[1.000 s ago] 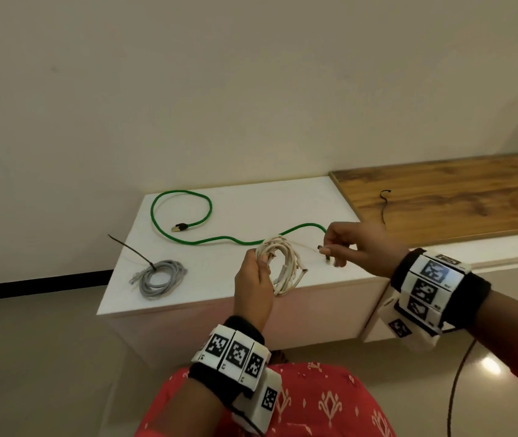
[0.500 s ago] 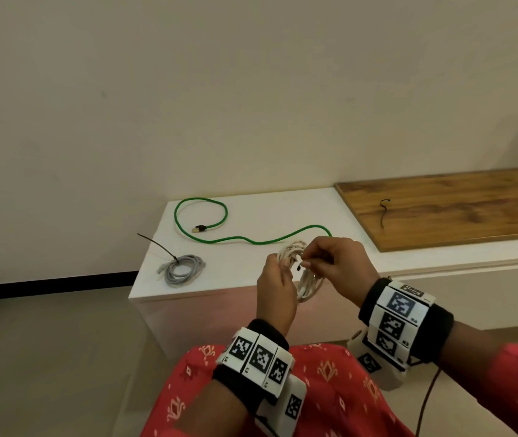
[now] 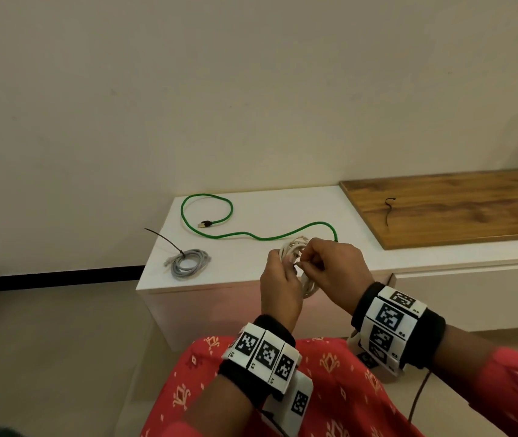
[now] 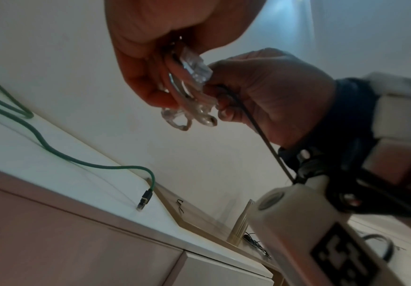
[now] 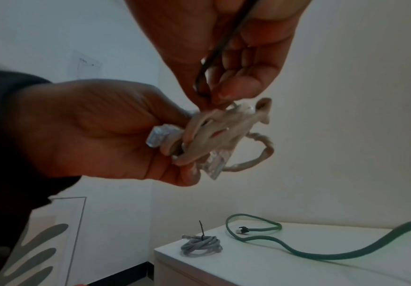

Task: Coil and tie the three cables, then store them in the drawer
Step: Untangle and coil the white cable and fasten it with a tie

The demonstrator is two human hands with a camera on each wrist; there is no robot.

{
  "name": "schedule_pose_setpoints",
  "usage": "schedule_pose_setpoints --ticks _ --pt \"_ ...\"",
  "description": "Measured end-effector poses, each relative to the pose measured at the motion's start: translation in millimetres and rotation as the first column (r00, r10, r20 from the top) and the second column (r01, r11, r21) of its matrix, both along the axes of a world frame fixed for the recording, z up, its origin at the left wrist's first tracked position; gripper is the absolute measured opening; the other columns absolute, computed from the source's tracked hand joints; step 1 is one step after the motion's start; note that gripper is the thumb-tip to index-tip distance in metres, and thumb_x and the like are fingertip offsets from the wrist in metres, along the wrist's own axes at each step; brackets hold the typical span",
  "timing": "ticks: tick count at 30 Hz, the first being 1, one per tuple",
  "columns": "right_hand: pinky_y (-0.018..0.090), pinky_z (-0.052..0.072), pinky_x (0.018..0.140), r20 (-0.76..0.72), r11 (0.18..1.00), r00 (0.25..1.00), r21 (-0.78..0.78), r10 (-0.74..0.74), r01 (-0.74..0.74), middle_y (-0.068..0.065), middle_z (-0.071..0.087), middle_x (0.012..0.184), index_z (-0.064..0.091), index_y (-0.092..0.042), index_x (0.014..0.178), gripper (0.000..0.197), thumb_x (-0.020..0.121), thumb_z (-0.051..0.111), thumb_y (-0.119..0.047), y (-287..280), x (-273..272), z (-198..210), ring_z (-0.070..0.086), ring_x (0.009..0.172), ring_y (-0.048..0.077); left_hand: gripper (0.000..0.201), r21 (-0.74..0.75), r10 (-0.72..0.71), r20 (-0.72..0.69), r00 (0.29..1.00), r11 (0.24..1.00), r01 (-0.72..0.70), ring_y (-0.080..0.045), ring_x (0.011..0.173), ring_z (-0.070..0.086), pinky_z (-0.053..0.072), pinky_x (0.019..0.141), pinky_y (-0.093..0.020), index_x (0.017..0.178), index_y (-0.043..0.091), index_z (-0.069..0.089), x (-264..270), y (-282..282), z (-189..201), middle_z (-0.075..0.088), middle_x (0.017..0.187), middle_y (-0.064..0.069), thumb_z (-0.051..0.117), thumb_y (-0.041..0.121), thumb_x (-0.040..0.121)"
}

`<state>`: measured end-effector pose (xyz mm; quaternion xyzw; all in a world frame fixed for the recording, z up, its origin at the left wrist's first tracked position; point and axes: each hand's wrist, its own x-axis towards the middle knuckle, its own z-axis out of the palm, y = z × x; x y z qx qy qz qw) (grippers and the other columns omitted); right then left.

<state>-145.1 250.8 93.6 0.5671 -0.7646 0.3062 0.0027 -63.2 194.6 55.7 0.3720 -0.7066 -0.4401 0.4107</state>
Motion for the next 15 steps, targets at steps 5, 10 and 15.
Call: schedule_pose_setpoints --ticks 5,10,15 --pt "0.026 0.045 0.074 0.125 0.994 0.99 0.078 0.069 -0.079 0.006 0.073 0.089 0.066 -0.009 0.098 0.018 0.082 0.064 -0.014 -2 5 0 0.063 0.078 0.018 0.011 0.028 0.068 0.037 0.997 0.997 -0.069 -0.02 0.075 0.045 0.026 0.057 -0.025 0.086 0.009 0.041 4 -8 4 0.052 0.082 -0.008 0.036 0.01 0.096" --pt "0.034 0.058 0.066 0.38 0.99 0.924 0.11 0.041 -0.089 0.006 0.07 0.075 0.064 -0.008 0.096 0.018 0.08 0.063 -0.002 -3 8 0 0.068 0.065 0.026 0.01 -0.001 0.109 0.067 0.992 0.994 -0.109 -0.025 0.078 0.047 0.03 0.065 -0.026 0.092 0.003 0.047 9 -16 1 0.06 0.095 -0.022 0.037 0.006 0.094" --pt "0.032 0.056 0.06 0.373 0.994 0.927 0.105 -0.026 -0.014 -0.002 0.059 0.057 0.06 -0.012 0.075 0.011 0.081 0.056 -0.003 -2 9 -4 0.062 0.05 0.015 0.015 -0.074 0.116 0.089 0.989 0.991 -0.11 -0.025 0.079 0.047 0.03 0.066 -0.028 0.099 -0.001 0.048 10 -15 -1 0.058 0.093 -0.018 0.038 0.008 0.094"
